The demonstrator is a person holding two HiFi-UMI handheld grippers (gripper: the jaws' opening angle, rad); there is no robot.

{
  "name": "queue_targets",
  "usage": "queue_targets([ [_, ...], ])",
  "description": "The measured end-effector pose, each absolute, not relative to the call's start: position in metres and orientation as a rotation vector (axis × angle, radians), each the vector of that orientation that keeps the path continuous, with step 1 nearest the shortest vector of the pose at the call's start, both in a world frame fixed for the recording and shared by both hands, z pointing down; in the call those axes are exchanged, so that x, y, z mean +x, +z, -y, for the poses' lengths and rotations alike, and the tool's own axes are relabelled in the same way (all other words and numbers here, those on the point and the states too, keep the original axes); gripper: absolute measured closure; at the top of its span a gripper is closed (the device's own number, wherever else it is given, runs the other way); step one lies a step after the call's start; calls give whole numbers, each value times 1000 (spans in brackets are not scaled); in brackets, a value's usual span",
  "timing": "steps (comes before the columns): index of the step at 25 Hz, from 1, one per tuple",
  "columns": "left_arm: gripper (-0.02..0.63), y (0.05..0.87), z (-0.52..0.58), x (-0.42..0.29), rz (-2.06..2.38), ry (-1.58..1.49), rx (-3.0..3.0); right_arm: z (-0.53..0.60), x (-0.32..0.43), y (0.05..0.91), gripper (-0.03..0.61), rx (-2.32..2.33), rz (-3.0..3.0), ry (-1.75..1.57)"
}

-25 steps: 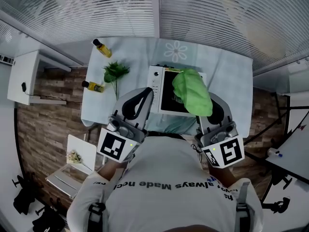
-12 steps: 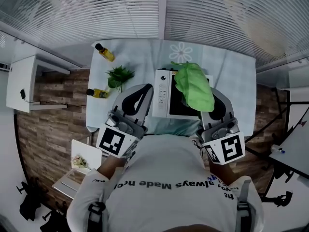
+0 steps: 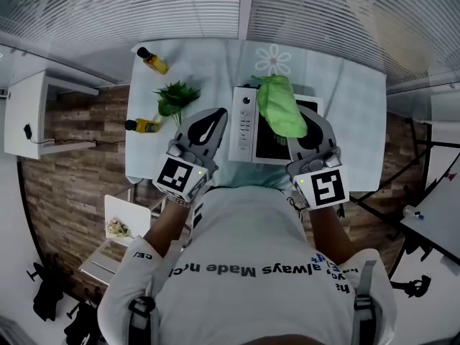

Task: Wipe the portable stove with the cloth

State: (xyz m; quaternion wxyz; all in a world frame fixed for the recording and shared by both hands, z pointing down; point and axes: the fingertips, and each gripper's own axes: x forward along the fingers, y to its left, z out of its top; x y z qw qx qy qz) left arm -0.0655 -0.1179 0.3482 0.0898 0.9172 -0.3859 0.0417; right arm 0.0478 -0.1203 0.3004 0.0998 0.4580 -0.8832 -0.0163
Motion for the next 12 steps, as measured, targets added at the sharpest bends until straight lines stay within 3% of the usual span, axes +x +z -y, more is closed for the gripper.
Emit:
queue_targets([
  [12,601,493,131,-68,1008,368,2606,171,-2,449,555,1022,2298,-224],
])
